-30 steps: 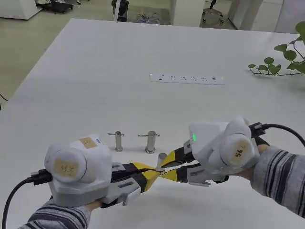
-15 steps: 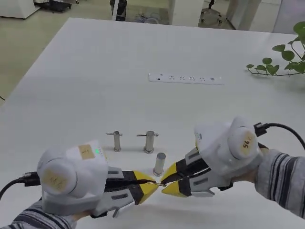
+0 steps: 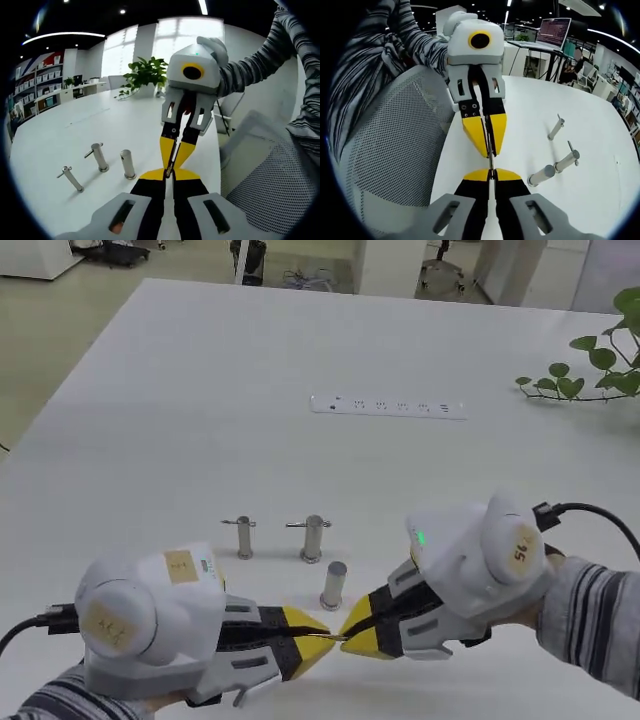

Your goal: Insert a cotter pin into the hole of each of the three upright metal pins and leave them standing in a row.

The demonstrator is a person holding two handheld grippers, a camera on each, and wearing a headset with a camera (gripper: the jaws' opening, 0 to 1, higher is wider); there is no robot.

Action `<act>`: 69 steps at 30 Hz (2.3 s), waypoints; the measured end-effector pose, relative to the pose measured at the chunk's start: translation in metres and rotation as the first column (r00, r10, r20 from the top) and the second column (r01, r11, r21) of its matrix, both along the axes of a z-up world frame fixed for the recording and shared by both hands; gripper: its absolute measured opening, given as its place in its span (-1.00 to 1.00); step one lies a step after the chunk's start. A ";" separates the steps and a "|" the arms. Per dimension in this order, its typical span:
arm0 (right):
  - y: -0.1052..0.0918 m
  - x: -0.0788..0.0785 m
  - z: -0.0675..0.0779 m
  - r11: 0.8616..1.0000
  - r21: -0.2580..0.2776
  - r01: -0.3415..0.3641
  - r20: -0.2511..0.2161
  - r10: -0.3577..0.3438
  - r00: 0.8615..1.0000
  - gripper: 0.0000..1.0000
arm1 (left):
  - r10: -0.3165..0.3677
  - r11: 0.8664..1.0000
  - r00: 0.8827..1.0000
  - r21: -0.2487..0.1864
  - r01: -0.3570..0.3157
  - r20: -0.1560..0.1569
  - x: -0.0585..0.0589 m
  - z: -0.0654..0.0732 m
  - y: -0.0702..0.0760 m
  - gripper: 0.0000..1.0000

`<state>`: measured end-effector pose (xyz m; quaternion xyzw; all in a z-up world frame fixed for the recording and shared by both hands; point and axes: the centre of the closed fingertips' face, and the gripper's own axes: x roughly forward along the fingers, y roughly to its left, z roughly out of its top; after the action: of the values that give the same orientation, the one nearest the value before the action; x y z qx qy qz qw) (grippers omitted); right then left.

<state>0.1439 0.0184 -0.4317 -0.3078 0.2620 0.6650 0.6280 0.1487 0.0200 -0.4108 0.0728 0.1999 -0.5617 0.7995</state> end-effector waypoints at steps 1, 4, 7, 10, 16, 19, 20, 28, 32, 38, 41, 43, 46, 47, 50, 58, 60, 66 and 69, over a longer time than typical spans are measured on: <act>0.000 0.000 0.000 1.000 -0.003 -0.004 0.007 0.004 1.000 -1.00 | 0.005 1.000 1.000 0.002 -0.005 0.001 0.001 0.000 0.000 -0.97; -0.001 0.003 0.001 1.000 0.000 -0.002 0.028 0.002 1.000 -1.00 | 0.024 1.000 1.000 0.012 -0.024 0.004 0.004 -0.002 0.002 -0.95; -0.002 0.008 0.004 1.000 0.007 0.010 0.041 -0.010 0.999 -1.00 | 0.050 0.998 0.998 0.028 -0.051 0.025 0.011 -0.003 0.002 -0.78; -0.006 0.014 0.006 0.999 0.016 0.031 0.052 -0.032 0.998 -1.00 | 0.078 0.996 0.996 0.036 -0.080 0.043 0.017 -0.003 0.003 -0.61; -0.018 0.026 0.005 0.997 0.007 0.078 0.072 -0.078 0.994 -1.00 | 0.120 0.989 0.988 0.078 -0.127 0.096 0.030 -0.005 0.006 -0.51; -0.029 0.036 0.002 0.994 -0.010 0.113 0.085 -0.112 0.990 -1.00 | 0.146 0.984 0.984 0.087 -0.156 0.106 0.038 -0.007 0.006 -0.47; -0.033 0.040 0.001 0.992 -0.018 0.123 0.092 -0.121 0.988 -1.00 | 0.151 0.983 0.982 0.090 -0.161 0.112 0.039 -0.008 0.005 -0.47; -0.049 0.060 -0.009 0.981 -0.067 0.180 0.122 -0.171 0.978 -1.00 | 0.226 0.963 0.964 0.115 -0.243 0.143 0.060 -0.015 0.001 -0.41; -0.053 0.070 -0.014 0.977 -0.090 0.195 0.134 -0.182 0.974 -1.00 | 0.250 0.956 0.959 0.123 -0.267 0.137 0.068 -0.020 -0.002 -0.41; -0.056 0.080 -0.021 0.974 -0.117 0.195 0.148 -0.177 0.973 -1.00 | 0.281 0.946 0.953 0.135 -0.295 0.113 0.078 -0.031 -0.007 -0.45; -0.055 0.081 -0.025 0.974 -0.124 0.190 0.148 -0.171 0.974 -1.00 | 0.294 0.941 0.951 0.145 -0.306 0.098 0.081 -0.037 -0.008 -0.49; -0.056 0.082 -0.027 0.974 -0.137 0.180 0.156 -0.159 0.975 -1.00 | 0.308 0.937 0.948 0.143 -0.317 0.085 0.083 -0.041 -0.009 -0.52; -0.054 0.083 -0.029 0.975 -0.139 0.173 0.160 -0.151 0.975 -1.00 | 0.320 0.935 0.945 0.142 -0.326 0.067 0.085 -0.046 -0.013 -0.53; -0.054 0.083 -0.029 0.975 -0.138 0.173 0.161 -0.150 0.975 -1.00 | 0.321 0.934 0.945 0.142 -0.327 0.063 0.086 -0.047 -0.014 -0.54; -0.052 0.084 -0.029 0.977 -0.137 0.166 0.158 -0.144 0.977 -1.00 | 0.324 0.934 0.945 0.139 -0.328 0.052 0.086 -0.049 -0.018 -0.56; -0.052 0.084 -0.030 0.976 -0.157 0.148 0.166 -0.122 0.979 -1.00 | 0.335 0.932 0.942 0.139 -0.334 0.018 0.089 -0.057 -0.023 -0.64; -0.052 0.084 -0.030 0.976 -0.163 0.144 0.171 -0.116 0.978 -1.00 | 0.338 0.931 0.941 0.142 -0.337 0.014 0.089 -0.059 -0.022 -0.66; -0.052 0.084 -0.030 0.974 -0.175 0.143 0.174 -0.112 0.978 -1.00 | 0.347 0.927 0.938 0.155 -0.343 0.002 0.089 -0.064 -0.021 -0.73; -0.052 0.084 -0.029 0.974 -0.177 0.142 0.176 -0.110 0.978 -1.00 | 0.346 0.927 0.938 0.152 -0.342 -0.004 0.089 -0.065 -0.021 -0.79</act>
<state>0.2283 -0.0333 -0.4610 -0.4027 0.2897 0.5681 0.6567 0.2381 -0.0015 -0.4762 0.0876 0.2632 -0.3975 0.8747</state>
